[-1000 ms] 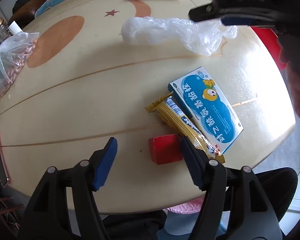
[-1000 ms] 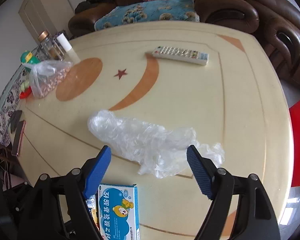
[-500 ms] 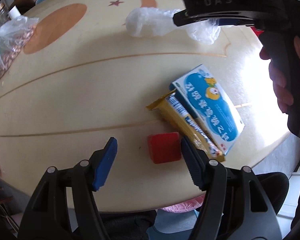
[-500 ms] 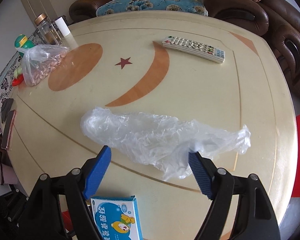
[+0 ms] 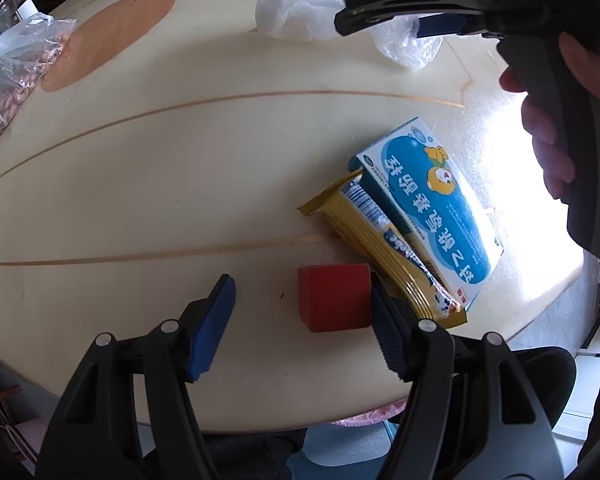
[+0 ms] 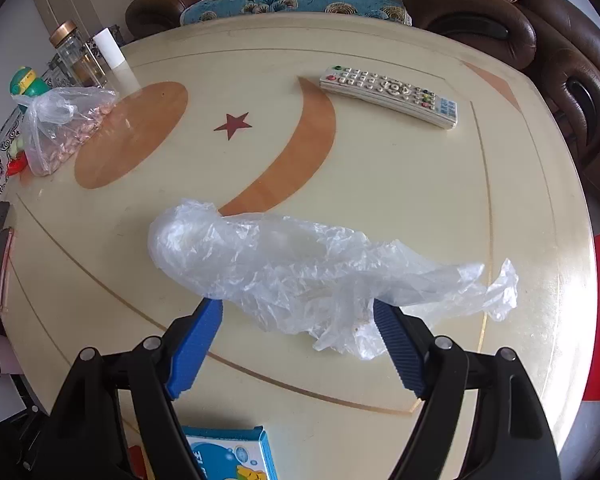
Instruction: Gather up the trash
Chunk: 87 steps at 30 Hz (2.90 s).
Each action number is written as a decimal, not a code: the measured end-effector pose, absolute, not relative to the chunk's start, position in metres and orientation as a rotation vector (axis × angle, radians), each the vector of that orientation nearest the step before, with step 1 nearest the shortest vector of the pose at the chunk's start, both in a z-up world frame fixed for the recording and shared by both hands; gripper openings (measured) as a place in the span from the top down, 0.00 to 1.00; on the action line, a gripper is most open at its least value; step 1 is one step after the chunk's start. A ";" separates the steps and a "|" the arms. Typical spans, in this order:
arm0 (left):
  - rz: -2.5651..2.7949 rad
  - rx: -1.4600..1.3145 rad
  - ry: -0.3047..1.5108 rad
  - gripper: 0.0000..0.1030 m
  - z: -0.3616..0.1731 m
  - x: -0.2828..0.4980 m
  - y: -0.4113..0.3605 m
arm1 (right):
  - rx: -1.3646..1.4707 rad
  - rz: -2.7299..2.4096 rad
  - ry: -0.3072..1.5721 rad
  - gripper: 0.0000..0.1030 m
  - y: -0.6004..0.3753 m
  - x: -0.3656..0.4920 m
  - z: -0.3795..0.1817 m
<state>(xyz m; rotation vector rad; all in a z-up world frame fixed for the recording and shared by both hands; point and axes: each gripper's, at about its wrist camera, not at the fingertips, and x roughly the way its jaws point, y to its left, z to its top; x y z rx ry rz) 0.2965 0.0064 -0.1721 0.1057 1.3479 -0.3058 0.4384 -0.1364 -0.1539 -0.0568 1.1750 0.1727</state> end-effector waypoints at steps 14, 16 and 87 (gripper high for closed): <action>-0.282 0.100 1.342 0.66 -0.174 0.300 0.020 | -0.148 0.123 1.128 0.85 -0.132 0.433 -0.158; -0.286 0.089 1.344 0.69 -0.172 0.300 0.024 | -0.149 0.120 1.117 0.86 -0.133 0.431 -0.156; -0.317 0.042 1.175 0.83 -0.110 0.144 0.057 | -0.171 0.226 1.047 0.88 -0.149 0.080 -0.118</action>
